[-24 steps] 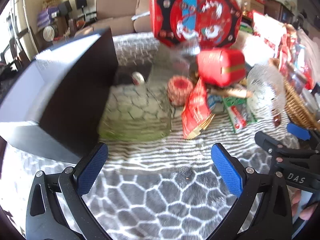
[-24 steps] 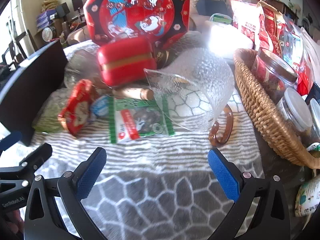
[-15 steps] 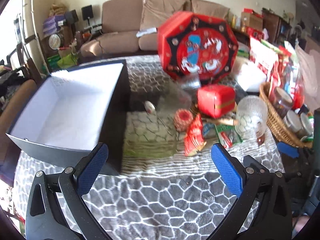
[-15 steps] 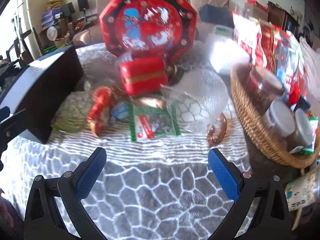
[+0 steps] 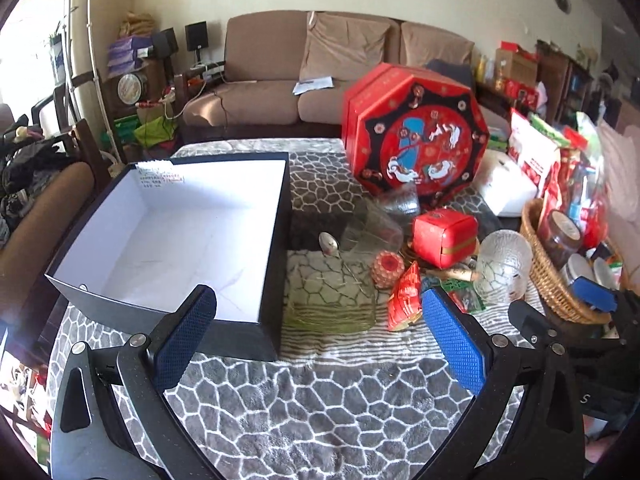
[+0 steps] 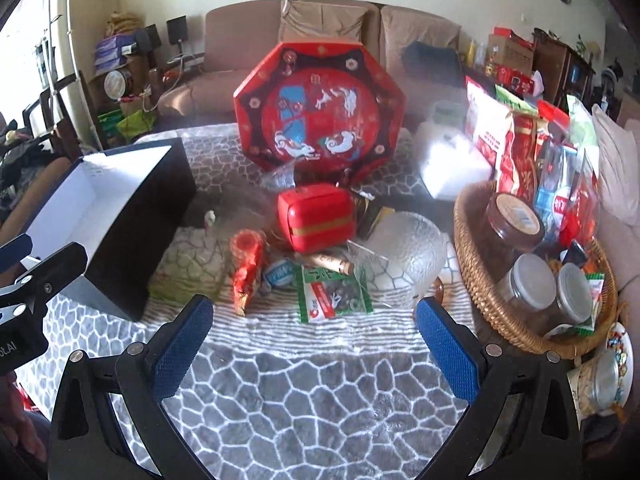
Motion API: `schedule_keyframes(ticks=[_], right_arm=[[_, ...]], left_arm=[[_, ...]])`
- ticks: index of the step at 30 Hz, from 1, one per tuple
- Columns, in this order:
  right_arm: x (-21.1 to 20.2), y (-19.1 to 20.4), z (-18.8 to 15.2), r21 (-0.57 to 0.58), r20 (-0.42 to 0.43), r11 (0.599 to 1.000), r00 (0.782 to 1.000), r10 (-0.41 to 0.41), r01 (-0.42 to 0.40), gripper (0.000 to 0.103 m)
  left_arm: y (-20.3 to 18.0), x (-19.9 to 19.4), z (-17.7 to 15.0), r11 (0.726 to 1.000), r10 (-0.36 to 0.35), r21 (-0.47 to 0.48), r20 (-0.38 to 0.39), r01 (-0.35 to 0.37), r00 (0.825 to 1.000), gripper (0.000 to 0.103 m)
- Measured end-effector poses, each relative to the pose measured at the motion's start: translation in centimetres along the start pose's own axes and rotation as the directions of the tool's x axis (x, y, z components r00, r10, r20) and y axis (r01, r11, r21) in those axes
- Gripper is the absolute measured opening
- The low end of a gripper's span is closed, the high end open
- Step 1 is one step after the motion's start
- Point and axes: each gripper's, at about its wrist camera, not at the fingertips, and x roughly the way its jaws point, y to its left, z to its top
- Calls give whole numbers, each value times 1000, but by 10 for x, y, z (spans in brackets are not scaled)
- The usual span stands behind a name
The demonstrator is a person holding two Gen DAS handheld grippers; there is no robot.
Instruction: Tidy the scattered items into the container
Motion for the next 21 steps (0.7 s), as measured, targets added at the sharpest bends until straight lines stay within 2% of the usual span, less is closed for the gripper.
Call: schedule_keyframes(ticks=[12,21], right_arm=[[-6,20,7,-9,-7,1000,1000,11,-11,103],[-2,43,16,-36,-7,999,1000,10,-10,103]], left_arm=[[26,-12,13,1000,5,-19,21,-5,1000,103],[60,-8,14,998,41,-43,13,-40,999,103]])
